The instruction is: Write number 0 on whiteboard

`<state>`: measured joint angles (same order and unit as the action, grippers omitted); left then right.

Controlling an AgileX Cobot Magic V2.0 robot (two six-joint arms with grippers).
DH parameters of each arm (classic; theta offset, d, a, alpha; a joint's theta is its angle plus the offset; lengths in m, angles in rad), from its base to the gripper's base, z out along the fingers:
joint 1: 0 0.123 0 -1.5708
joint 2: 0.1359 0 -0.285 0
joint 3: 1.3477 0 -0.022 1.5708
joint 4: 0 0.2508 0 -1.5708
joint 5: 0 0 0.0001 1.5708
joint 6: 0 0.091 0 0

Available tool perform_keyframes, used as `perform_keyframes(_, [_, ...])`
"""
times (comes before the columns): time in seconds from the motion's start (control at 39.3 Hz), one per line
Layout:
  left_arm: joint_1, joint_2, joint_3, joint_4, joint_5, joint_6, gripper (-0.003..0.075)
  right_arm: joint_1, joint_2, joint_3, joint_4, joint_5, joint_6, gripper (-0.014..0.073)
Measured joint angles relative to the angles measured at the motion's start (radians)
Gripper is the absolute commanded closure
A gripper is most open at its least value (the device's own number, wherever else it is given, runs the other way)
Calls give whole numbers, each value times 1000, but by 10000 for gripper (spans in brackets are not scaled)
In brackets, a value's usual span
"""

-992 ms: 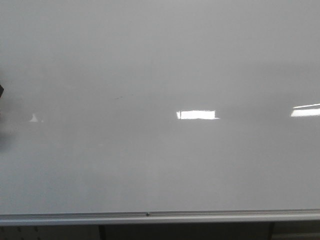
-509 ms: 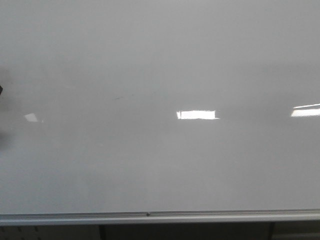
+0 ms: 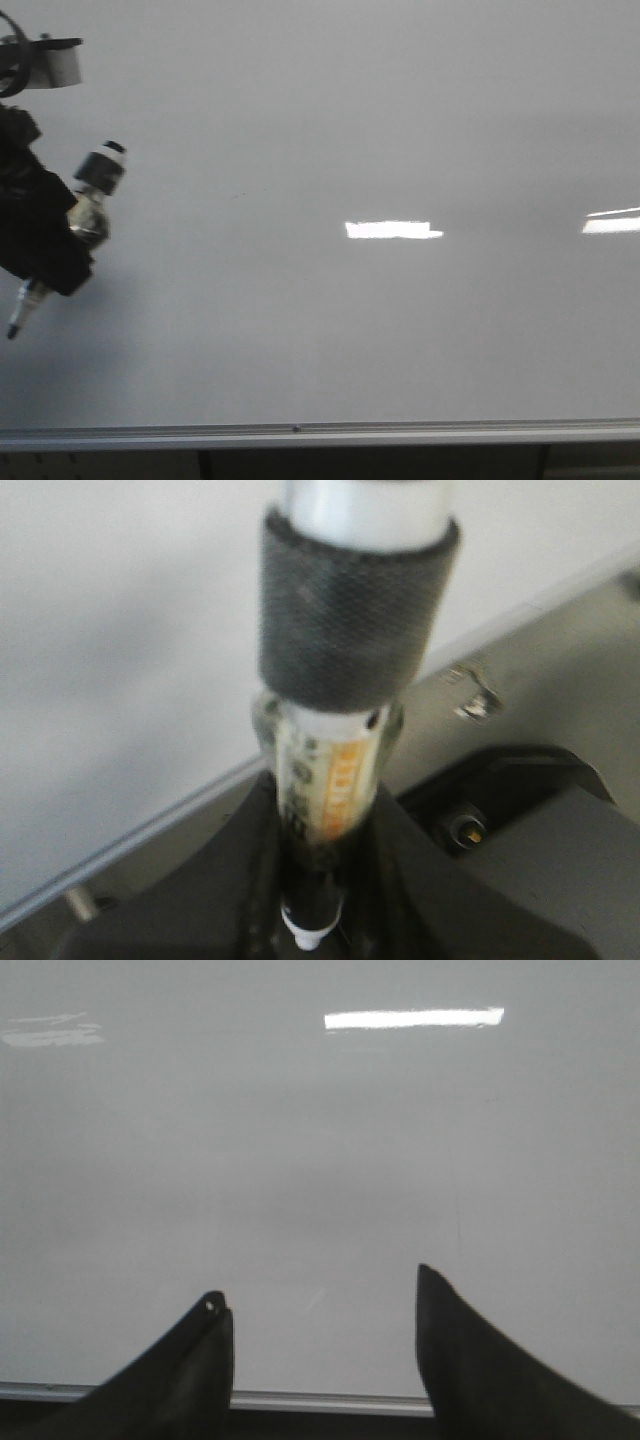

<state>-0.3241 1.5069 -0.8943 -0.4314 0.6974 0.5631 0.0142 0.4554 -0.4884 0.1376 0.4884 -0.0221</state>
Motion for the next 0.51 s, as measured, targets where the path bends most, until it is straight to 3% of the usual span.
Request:
perform_keyframes(0.13, [-80,0,-23,-218,195,273,739,6,69,-51,9,51,0,157])
perform_keyframes(0.31, [-149,0,-71,-365,385,450,739,39,176,-127,79,149,-41,157])
perform_keyframes(0.51, [-176,0,-109,-416,495,556,739,130,327,-245,405,307,-320,129])
